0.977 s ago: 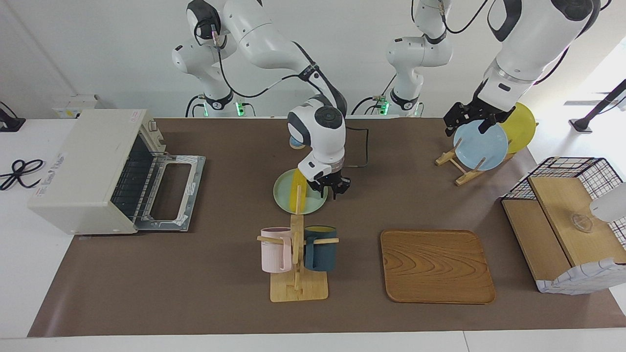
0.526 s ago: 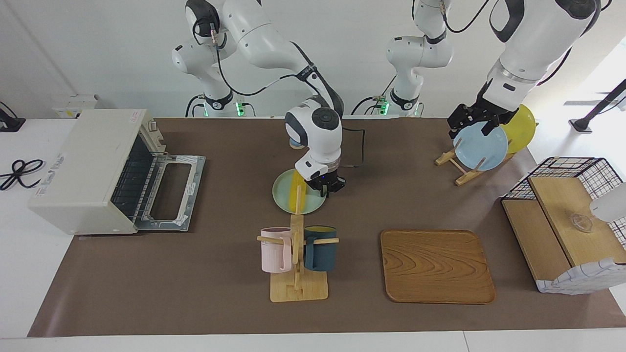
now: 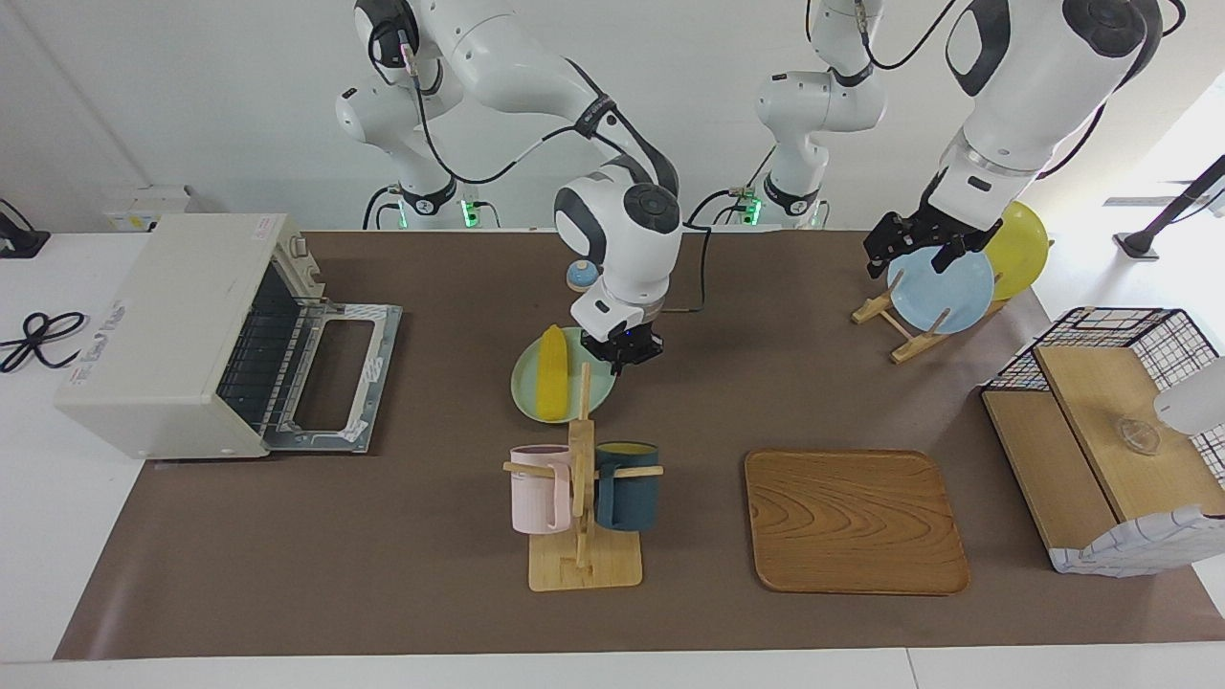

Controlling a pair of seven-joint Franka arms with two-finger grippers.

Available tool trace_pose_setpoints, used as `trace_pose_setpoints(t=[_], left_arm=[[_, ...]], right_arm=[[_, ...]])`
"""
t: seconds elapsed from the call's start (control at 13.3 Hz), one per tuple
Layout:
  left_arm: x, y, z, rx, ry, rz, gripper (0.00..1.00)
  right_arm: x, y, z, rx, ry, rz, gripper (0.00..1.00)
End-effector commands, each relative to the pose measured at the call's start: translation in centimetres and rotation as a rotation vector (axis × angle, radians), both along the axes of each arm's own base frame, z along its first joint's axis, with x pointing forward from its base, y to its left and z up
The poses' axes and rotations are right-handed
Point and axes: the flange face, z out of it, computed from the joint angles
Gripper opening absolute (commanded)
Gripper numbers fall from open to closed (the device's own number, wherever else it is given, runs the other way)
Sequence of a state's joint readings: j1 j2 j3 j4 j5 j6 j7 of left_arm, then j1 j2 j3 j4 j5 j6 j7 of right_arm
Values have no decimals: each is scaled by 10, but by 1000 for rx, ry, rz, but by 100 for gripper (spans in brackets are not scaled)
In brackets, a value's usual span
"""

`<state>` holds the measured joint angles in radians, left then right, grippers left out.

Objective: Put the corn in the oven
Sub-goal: 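Carry the corn with the right gripper into the open oven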

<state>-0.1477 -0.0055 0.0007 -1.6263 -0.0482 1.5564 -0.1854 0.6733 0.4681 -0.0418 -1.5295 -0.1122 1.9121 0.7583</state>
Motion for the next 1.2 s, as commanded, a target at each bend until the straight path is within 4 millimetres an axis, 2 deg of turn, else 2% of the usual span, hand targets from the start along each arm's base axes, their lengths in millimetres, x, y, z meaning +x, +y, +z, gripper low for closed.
trace_pose_setpoints(t=[0.0, 0.15, 0.38, 0.53, 0.6, 0.83, 1.05, 1.13], left_arm=[[1, 4, 1, 15, -15, -2, 100], [1, 10, 4, 13, -21, 7, 100], [4, 10, 3, 18, -34, -9, 100], [6, 12, 4, 52, -47, -66, 100], [6, 12, 4, 67, -52, -98, 100], [6, 10, 5, 64, -55, -101, 100], [6, 7, 7, 57, -64, -96, 100], [7, 8, 7, 55, -74, -94, 100]], right_arm=[[22, -39, 17, -47, 41, 21, 0], [32, -92, 42, -64, 90, 35, 0], [41, -196, 57, -52, 142, 48, 0], [36, -250, 53, -67, 178, 32, 0], [32, -270, 49, -97, 190, 38, 0], [26, -333, 42, -110, 238, 40, 0], [18, -412, 34, -75, 287, 53, 0], [15, -431, 32, -64, 300, 56, 0]])
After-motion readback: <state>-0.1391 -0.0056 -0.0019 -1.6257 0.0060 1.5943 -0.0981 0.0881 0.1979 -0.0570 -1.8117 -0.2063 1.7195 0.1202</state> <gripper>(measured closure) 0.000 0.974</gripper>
